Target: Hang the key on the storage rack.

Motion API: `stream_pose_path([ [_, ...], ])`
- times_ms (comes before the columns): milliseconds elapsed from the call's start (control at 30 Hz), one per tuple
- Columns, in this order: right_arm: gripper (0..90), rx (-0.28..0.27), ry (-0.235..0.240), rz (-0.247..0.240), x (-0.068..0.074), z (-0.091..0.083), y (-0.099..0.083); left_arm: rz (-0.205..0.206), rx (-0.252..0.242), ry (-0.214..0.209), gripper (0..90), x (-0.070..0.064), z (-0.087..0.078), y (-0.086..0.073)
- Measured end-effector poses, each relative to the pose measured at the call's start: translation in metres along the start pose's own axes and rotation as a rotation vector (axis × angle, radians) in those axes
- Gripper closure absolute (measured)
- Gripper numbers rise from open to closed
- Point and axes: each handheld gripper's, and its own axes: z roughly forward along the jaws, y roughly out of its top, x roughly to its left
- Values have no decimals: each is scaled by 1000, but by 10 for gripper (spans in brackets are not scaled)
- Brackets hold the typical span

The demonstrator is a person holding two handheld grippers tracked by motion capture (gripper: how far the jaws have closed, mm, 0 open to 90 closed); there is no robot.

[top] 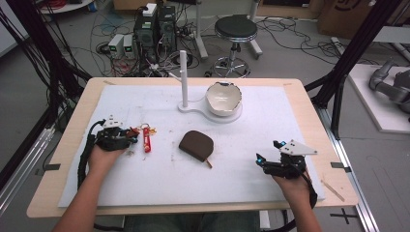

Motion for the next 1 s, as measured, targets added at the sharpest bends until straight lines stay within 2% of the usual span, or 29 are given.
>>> stream_pose_path([
  [267, 199, 0, 1, 1, 1, 0, 0, 2, -2, -13, 566, 1, -1, 0],
  [433, 200, 2, 2, -5, 1, 0, 0, 55, -10, -3, 568, 0, -4, 1],
  [567, 199, 7, 5, -2, 1, 1, -1, 43, -68, -10, 569, -1, -15, 7],
  [600, 200, 8, 5, -2, 1, 1, -1, 43, -68, -10, 569, -1, -15, 7],
  [633, 199, 7, 6, -6, 1, 1, -1, 47, -99, -19, 570, -2, -23, 12],
  [667, 200, 8, 6, -4, 1, 1, -1, 47, -99, -19, 569, -2, -23, 12],
  [733, 200, 9, 8, -2, 2, 2, 0, 49, -136, -28, 570, -5, -30, 17],
  [767, 200, 9, 9, 0, 2, 2, 0, 63, -166, -35, 570, -8, -38, 23],
  [1000, 200, 5, 8, -9, 3, 2, 0, 113, -233, -58, 570, -23, -56, 42],
])
